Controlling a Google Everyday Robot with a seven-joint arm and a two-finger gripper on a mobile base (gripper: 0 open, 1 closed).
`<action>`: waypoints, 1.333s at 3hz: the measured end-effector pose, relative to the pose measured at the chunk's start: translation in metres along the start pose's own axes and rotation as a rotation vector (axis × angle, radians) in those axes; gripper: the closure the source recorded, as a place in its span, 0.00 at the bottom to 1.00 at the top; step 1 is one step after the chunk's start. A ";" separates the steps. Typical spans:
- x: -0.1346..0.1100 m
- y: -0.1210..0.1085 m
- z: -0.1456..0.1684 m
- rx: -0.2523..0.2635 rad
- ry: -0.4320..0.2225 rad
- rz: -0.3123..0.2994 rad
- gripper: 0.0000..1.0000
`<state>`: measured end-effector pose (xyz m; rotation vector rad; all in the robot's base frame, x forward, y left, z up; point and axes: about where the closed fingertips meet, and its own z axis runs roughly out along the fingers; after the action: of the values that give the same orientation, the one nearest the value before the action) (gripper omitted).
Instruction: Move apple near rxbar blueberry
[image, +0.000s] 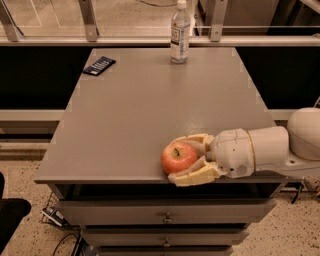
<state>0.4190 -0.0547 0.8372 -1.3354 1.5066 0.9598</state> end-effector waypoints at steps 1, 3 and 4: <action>-0.001 0.001 0.001 -0.003 0.001 -0.002 1.00; -0.009 -0.070 0.010 -0.020 -0.067 0.065 1.00; -0.026 -0.127 0.028 0.011 -0.059 0.105 1.00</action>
Offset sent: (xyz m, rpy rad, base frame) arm 0.0609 0.0001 0.0036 0.1240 0.0618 0.0119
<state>0.5490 -0.0361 0.8533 -1.2195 1.5469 1.0461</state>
